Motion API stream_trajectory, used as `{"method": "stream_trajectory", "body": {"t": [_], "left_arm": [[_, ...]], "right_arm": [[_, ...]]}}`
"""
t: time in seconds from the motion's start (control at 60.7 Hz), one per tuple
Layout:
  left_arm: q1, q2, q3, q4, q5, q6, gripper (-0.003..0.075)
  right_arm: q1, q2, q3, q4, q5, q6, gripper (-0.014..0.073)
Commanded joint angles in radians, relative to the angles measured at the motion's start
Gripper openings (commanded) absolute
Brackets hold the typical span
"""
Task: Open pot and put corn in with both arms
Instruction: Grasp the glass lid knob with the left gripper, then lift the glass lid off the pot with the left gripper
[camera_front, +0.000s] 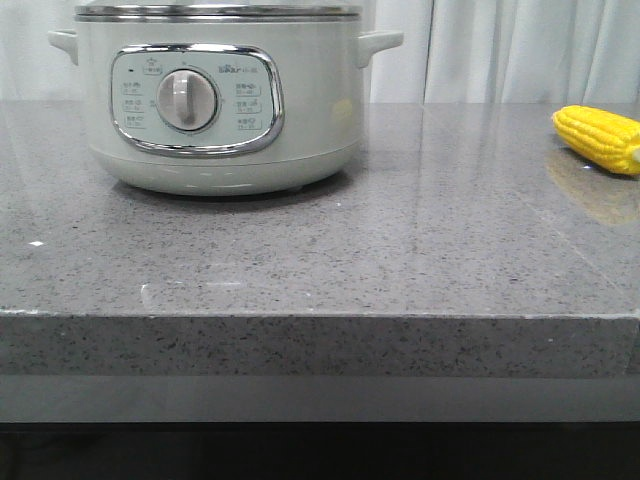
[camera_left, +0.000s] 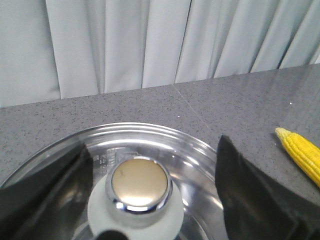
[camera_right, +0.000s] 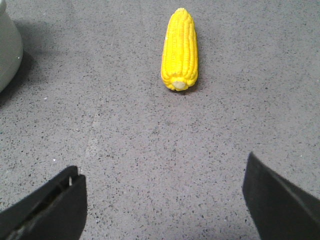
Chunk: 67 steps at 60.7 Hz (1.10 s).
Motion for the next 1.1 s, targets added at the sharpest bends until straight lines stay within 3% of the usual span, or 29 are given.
{"method": "stream_trajectory", "body": {"t": [0.0, 0.676, 0.89, 1.088], "left_arm": [[0.004, 0.013, -0.086, -0.017, -0.087, -0.001, 0.0512], [0.004, 0.136, -0.137, -0.016, 0.014, -0.001, 0.0507], [0.004, 0.136, -0.137, -0.016, 0.014, -0.001, 0.0301], [0.004, 0.136, -0.137, -0.016, 0.012, -0.001, 0.0200]], "right_arm": [[-0.007, 0.005, -0.033, -0.005, -0.064, -0.004, 0.0643], [-0.007, 0.005, -0.033, -0.005, -0.064, -0.004, 0.0643], [-0.007, 0.005, -0.033, -0.005, -0.060, -0.004, 0.0643], [-0.007, 0.005, -0.033, -0.005, -0.051, -0.004, 0.0643]]}}
